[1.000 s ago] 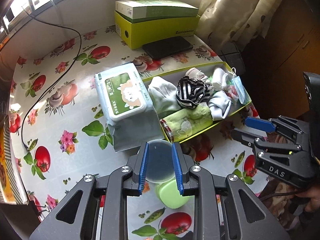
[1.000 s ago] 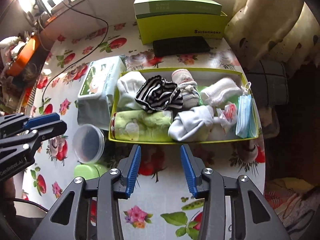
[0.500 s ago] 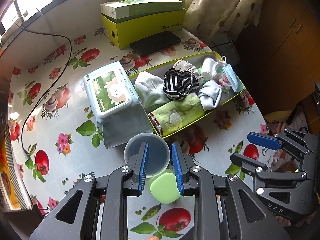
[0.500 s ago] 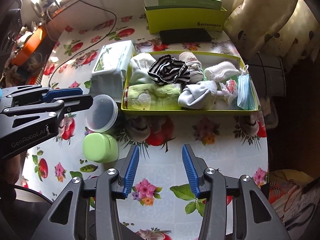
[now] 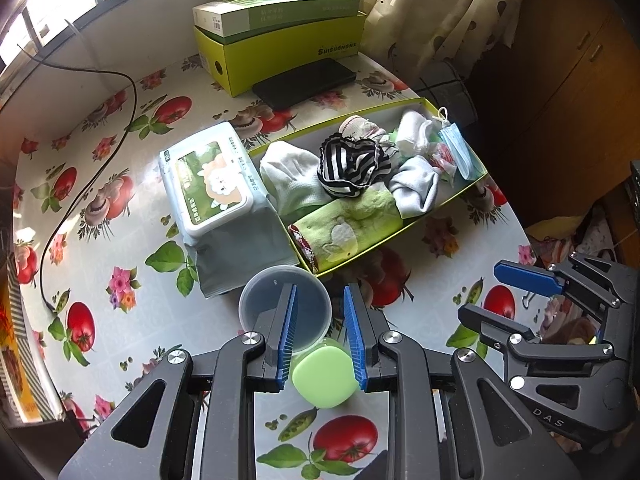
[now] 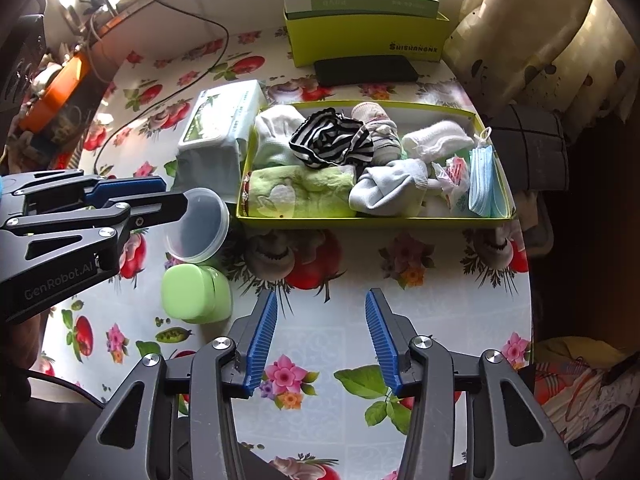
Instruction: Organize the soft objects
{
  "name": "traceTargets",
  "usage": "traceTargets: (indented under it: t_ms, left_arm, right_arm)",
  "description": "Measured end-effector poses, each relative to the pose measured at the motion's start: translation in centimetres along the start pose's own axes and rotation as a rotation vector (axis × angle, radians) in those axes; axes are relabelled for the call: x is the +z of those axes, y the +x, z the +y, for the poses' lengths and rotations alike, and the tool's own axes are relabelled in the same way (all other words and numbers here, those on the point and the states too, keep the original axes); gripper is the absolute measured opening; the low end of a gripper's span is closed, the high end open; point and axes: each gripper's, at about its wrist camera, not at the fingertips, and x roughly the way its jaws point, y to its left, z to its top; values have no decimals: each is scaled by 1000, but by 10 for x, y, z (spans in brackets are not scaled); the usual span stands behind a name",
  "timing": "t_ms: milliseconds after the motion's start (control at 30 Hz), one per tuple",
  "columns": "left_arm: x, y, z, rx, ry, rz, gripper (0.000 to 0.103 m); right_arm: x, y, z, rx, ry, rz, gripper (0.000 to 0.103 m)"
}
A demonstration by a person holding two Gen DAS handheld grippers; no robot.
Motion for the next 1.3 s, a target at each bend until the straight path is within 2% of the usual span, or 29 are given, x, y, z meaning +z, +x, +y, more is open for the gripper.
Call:
traceTargets:
  t_ms: [1300]
  left_arm:
    - [-1,0,1,7,-5,4,25]
  right_arm:
    - [-2,3,5,2,-8,7,47]
